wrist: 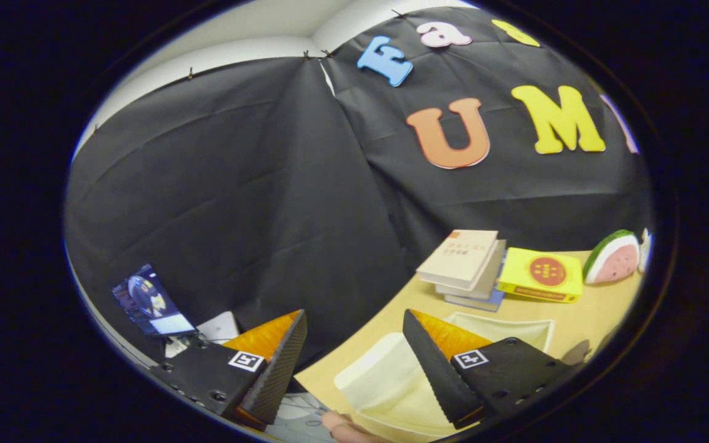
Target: Open the storage box then place both shoes into the box .Put the left shoe in first, then the right shoe, with the right side of both shoes facing outward in a uniform manner.
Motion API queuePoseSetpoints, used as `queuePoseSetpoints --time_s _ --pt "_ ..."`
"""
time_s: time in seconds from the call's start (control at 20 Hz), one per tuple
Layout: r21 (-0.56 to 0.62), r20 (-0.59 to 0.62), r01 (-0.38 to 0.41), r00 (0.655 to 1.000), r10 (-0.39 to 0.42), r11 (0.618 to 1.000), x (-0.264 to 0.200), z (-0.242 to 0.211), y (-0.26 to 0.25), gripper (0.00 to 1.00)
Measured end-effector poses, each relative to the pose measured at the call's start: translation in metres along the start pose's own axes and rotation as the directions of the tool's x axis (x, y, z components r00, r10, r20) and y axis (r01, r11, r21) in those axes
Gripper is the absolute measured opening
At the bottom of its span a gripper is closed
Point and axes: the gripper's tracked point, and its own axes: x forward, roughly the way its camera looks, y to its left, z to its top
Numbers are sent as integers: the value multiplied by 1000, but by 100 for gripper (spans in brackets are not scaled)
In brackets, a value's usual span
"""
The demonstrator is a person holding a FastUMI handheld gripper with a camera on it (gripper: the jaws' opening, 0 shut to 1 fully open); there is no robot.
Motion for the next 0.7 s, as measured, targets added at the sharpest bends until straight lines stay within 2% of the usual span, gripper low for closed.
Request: queuePoseSetpoints --time_s 0.2,0.3,0.4,0.55,0.7 --pt "29 -5 77 997 -76 997 -29 -17 -51 95" --pt "37 -26 169 985 -168 985 -46 -29 -89 95" --pt "38 -74 280 958 -276 959 -65 -45 -127 95" --pt "-18 -130 402 907 -401 915 -94 -72 -175 95" --pt "-107 -184 511 833 -522 853 -117 -101 -225 95"
